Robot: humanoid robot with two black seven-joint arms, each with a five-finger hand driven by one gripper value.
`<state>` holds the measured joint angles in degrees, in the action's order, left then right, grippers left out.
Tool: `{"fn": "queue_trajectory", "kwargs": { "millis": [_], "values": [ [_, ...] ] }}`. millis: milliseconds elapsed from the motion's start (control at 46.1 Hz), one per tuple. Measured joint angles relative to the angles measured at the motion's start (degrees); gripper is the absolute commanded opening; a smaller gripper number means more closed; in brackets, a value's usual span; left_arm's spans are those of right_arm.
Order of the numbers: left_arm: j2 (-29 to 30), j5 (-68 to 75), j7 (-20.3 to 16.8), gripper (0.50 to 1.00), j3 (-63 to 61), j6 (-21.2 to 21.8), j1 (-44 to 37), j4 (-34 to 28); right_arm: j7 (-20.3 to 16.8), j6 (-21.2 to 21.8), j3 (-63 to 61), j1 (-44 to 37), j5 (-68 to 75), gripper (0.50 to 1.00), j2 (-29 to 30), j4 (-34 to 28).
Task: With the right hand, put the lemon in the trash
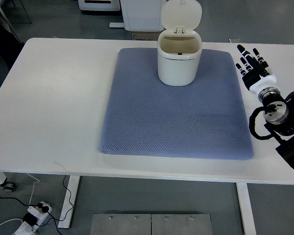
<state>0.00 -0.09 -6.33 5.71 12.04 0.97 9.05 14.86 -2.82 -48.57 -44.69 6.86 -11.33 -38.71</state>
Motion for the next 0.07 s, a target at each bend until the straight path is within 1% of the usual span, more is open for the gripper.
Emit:
{"fn": "queue_trajectory", "kwargs": {
  "millis": [65],
  "values": [
    [0.00,0.00,0.00,1.000,0.00,0.00,0.00,0.00,-0.07,0.01,-0.01,0.08,0.00,1.000,0.00,0.07]
  ]
}}
